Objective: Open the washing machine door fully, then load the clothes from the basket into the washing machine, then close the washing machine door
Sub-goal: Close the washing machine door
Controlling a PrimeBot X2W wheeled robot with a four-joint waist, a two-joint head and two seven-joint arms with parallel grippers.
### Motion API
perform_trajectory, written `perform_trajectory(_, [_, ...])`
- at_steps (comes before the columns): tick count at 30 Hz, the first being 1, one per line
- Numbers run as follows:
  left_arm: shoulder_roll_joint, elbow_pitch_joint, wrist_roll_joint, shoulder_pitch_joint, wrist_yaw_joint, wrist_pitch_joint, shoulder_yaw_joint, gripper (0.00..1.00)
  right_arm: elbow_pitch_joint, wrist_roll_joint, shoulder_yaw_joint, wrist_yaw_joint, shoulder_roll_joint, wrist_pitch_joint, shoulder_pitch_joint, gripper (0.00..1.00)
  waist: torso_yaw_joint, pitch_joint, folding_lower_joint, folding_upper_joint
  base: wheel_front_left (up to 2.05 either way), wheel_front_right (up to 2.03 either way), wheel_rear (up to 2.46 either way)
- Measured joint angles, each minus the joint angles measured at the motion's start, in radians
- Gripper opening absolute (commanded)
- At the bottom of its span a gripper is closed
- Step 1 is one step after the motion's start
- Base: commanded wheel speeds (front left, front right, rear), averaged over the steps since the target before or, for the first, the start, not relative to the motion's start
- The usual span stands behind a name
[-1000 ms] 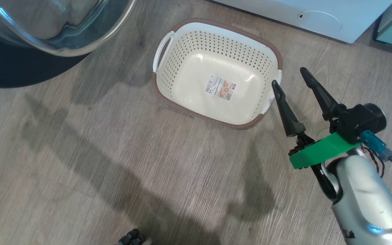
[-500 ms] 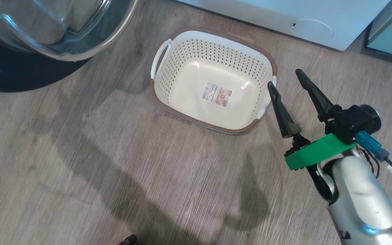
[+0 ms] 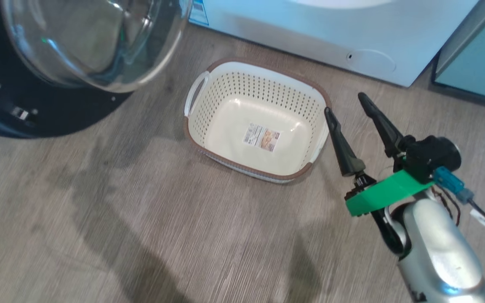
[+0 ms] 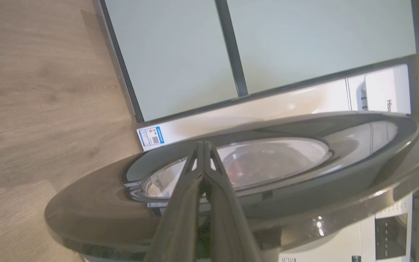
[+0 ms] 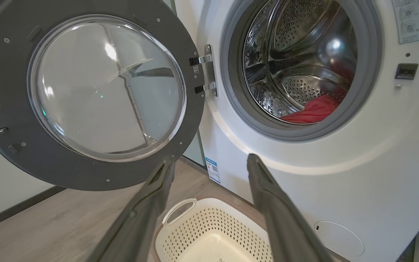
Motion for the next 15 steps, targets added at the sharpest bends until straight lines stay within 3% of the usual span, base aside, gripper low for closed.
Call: perform_trajectory(15, [-0.101,-0.221,-0.133,0.231,0.000,0.213,-0.159,0.00,0.010,0.020,-0.003,0.000,0.034,0.000,0.094,1.00,-0.034,-0.132,0.0000,0.0000,0.00,0.00,0.00])
